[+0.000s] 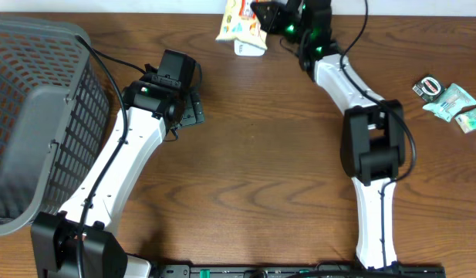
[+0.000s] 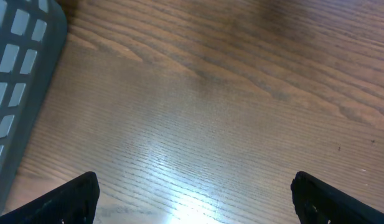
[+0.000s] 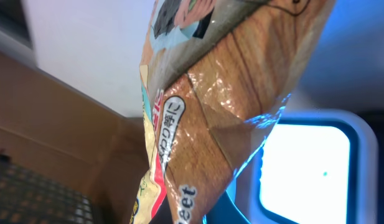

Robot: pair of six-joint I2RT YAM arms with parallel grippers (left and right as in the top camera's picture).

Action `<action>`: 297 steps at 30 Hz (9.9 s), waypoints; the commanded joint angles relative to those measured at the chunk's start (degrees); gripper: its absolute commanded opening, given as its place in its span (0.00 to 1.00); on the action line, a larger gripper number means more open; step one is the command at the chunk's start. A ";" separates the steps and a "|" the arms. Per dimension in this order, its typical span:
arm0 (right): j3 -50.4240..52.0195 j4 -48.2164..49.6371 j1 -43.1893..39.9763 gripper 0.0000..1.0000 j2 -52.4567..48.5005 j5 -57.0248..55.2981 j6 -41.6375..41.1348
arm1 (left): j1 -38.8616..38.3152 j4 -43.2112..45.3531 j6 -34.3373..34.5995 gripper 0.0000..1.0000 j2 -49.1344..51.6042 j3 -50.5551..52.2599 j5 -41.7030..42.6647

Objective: Scan the item barcode

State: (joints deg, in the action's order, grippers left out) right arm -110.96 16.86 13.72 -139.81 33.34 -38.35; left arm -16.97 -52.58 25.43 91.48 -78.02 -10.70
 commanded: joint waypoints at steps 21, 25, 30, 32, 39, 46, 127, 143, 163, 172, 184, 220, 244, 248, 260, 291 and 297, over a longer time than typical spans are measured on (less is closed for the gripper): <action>-2.84 3.32 -1.36 0.01 -0.72 -9.03 3.54 | 0.09 -0.31 -0.31 0.98 -0.52 -0.22 -0.94; -2.84 4.61 -1.81 0.01 -0.68 -7.13 3.93 | 0.09 -0.31 -0.31 0.98 -0.52 -0.22 -0.94; -2.93 10.75 -4.94 0.01 -0.11 5.57 1.01 | 0.09 -0.31 -0.31 0.98 -0.52 -0.22 -0.94; -2.93 10.69 -6.82 0.01 0.70 10.71 0.22 | 0.09 -0.31 -0.31 0.98 -0.52 -0.22 -0.94; -2.93 6.64 -12.76 0.01 3.34 18.38 -1.46 | 0.09 -0.31 -0.31 0.98 -0.52 -0.22 -0.92; -2.93 -12.90 -17.97 0.01 9.64 16.28 7.78 | 0.09 -0.31 -0.31 0.98 -0.52 -0.22 -0.94; -2.49 -57.42 -17.25 0.09 13.62 -28.24 33.27 | 0.09 -0.31 -0.31 0.98 -0.52 -0.22 -0.94; -2.49 -50.77 -16.74 0.01 -0.98 -41.70 30.03 | 0.09 -0.31 -0.31 0.98 -0.52 -0.22 -0.94; -2.56 -81.05 -20.06 0.01 11.32 -51.78 21.57 | 0.09 -0.31 -0.31 0.98 -0.52 -0.22 -0.94; -2.56 -86.86 -20.00 0.02 23.17 -43.23 20.15 | 0.09 -0.31 -0.31 0.98 -0.52 -0.22 -0.94; -2.56 -100.61 -18.40 0.23 25.75 -27.96 28.13 | 0.09 -0.31 -0.31 0.98 -0.52 -0.22 -0.92; 37.64 -103.73 4.22 0.99 75.41 -32.54 24.24 | 0.09 -0.31 -0.31 0.98 -0.52 -0.22 -0.94; 48.26 -83.43 4.37 0.99 76.02 -28.63 37.22 | 0.09 -0.31 -0.31 0.98 -0.52 -0.22 -0.94; 54.14 -77.90 4.37 0.99 79.30 -28.63 40.89 | 0.09 -0.31 -0.31 0.98 -0.52 -0.22 -0.94; 75.10 -59.89 3.15 0.99 103.14 -27.10 44.70 | 0.09 -0.31 -0.31 0.98 -0.52 -0.22 -0.94; 110.36 -9.68 -7.56 0.99 131.67 -24.00 49.48 | 0.09 -0.31 -0.31 0.98 -0.52 -0.22 -0.94; 110.66 -12.98 -8.57 0.99 136.39 -27.45 47.58 | 0.09 -0.31 -0.31 0.98 -0.52 -0.22 -0.94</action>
State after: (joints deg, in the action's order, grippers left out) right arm -0.56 4.45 5.74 -5.65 8.23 10.37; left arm -16.97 -52.60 25.43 91.50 -78.02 -10.70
